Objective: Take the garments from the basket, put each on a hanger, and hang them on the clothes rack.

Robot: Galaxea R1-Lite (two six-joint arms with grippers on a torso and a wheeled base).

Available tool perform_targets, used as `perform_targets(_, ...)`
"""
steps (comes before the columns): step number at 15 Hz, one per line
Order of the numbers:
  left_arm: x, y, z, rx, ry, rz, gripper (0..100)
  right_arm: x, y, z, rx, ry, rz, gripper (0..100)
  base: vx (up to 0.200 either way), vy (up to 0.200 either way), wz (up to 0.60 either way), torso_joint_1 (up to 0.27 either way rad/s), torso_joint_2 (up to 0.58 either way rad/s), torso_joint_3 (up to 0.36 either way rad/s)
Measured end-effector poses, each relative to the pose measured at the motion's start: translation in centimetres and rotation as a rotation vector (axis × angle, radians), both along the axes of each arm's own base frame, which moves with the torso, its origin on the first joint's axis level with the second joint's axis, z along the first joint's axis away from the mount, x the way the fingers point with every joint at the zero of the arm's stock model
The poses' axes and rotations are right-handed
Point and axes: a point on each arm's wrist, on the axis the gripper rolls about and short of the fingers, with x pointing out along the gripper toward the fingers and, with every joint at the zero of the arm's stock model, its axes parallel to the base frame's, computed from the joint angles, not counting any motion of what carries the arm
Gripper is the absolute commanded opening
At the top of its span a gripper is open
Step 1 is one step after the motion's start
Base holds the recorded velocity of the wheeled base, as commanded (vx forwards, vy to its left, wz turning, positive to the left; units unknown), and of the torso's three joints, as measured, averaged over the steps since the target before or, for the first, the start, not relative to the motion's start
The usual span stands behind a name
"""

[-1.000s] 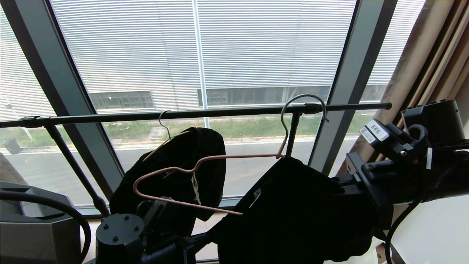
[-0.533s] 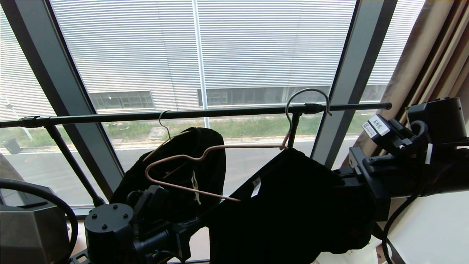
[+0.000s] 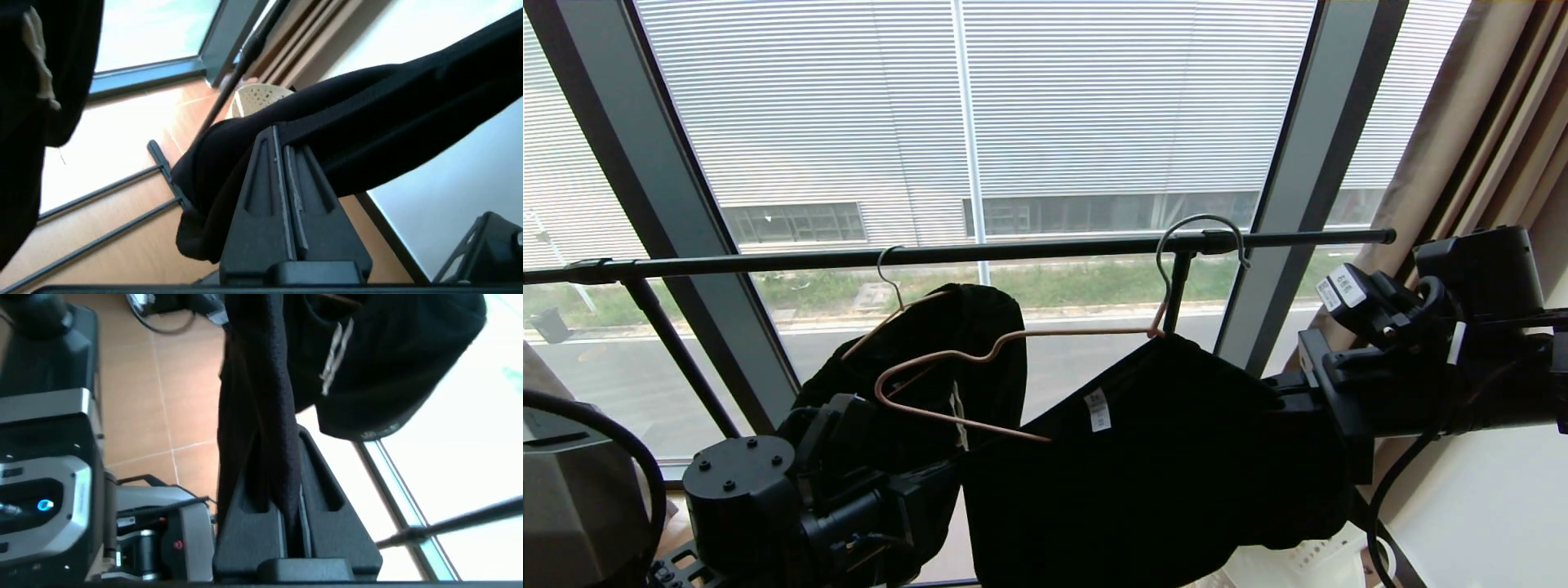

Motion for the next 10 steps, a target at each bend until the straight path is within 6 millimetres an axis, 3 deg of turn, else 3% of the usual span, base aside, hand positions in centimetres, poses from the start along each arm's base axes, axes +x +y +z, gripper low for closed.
perform_targets(10,1.4,1.6,1.5,-0.032,-0.073,0.083,0,0.6,-0.8,-0.3,-0.075,-0.061,-0.071,0,0.000,0.000,0.00,0.000,0.00,0.000)
